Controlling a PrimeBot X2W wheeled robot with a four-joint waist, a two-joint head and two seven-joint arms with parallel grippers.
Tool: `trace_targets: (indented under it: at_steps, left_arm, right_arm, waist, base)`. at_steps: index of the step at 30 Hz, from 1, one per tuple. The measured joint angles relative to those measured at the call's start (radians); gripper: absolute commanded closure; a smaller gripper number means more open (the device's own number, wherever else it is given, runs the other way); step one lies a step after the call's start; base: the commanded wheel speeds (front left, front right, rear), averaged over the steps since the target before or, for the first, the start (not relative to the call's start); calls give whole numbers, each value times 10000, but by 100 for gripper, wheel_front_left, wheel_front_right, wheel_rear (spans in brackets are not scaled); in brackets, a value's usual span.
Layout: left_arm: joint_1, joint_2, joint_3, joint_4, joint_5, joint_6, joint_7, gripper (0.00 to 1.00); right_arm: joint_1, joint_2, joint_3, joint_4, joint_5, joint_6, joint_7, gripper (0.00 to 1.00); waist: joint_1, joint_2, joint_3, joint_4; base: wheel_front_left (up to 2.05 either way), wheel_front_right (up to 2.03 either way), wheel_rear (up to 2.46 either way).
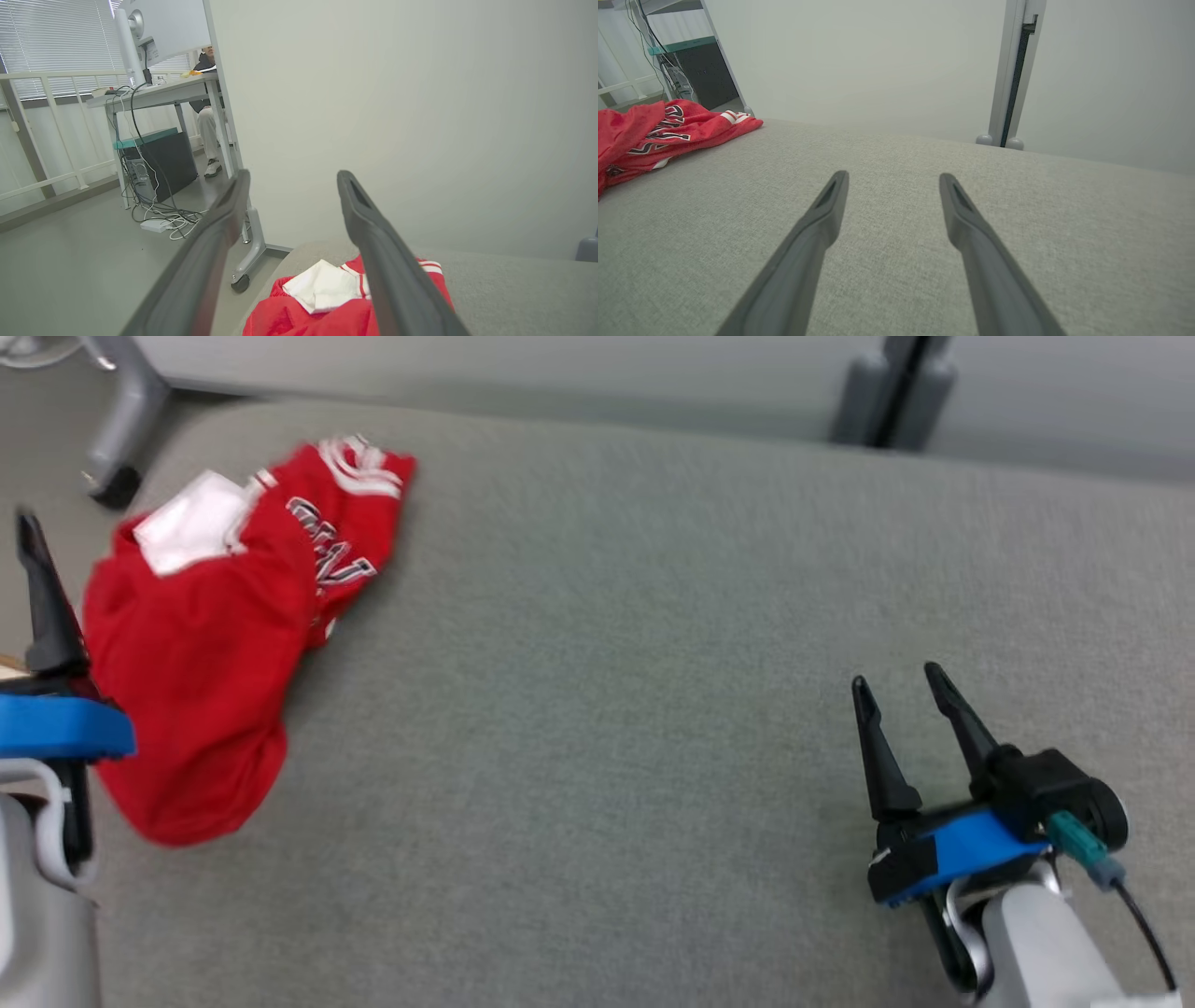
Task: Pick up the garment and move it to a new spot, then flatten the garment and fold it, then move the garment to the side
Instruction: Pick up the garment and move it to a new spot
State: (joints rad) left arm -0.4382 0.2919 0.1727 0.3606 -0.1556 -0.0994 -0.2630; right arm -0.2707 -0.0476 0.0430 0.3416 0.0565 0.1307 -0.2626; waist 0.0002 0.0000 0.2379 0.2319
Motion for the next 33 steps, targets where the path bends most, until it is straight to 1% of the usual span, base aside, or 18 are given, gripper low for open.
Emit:
trace_targets:
  at_steps: [6,9,12,18,21,24,27,31,32,33]
  left_arm:
    - [-1650,754,-224,988,-314,-207,0,0]
    - [-2377,989,-522,1582,-464,-247,0,0]
    - [-2999,1235,-917,2389,-708,-267,267,0]
    - [-3578,1438,-2209,3726,-1630,-303,1553,0]
    - [-3683,1532,-2826,4314,-2355,-303,2522,0]
    - [-3713,1730,-3181,4800,-2913,-305,3292,0]
    - [-3746,1764,-3613,5066,-3373,-305,3994,0]
    - [-3769,1862,-4128,5074,-3977,-305,4368,0]
    - [-3767,1881,-4247,5076,-4134,-305,4456,47]
    - [-3764,1912,-4405,5079,-4219,-305,4466,71]
  right_arm:
    - [-379,-2,-180,-543,-253,0,2,0]
    - [-562,-4,-224,-732,-299,0,2,0]
    - [-725,-4,-242,-915,-349,0,2,0]
    - [-905,-6,-274,-1175,-382,0,2,0]
    - [-907,-2,-309,-1294,-383,0,2,0]
    - [-897,-6,-318,-1402,-383,0,2,0]
    - [-870,-4,-345,-1515,-382,0,2,0]
    - [-763,-4,-259,-1613,-360,0,4,0]
    - [-746,-2,-221,-1634,-341,0,13,0]
    - [-735,-4,-199,-1655,-305,0,19,0]
  waist:
    - [1,0,968,-716]
    - [1,0,1351,-977]
    - [1,0,1679,-1182]
    - [0,0,2078,-1455]
    - [0,0,2184,-1502]
    - [0,0,2241,-1512]
    - [-1,0,2254,-1480]
    - [-1,0,2229,-1437]
    - [-1,0,2215,-1436]
    - [-1,0,2197,-1437]
  base:
    - [0,0,0]
    - [0,0,0]
    - [0,0,0]
    - [0,0,0]
    - [0,0,0]
    - [0,0,0]
    - [0,0,0]
    - [0,0,0]
    - [0,0,0]
    - [0,0,0]
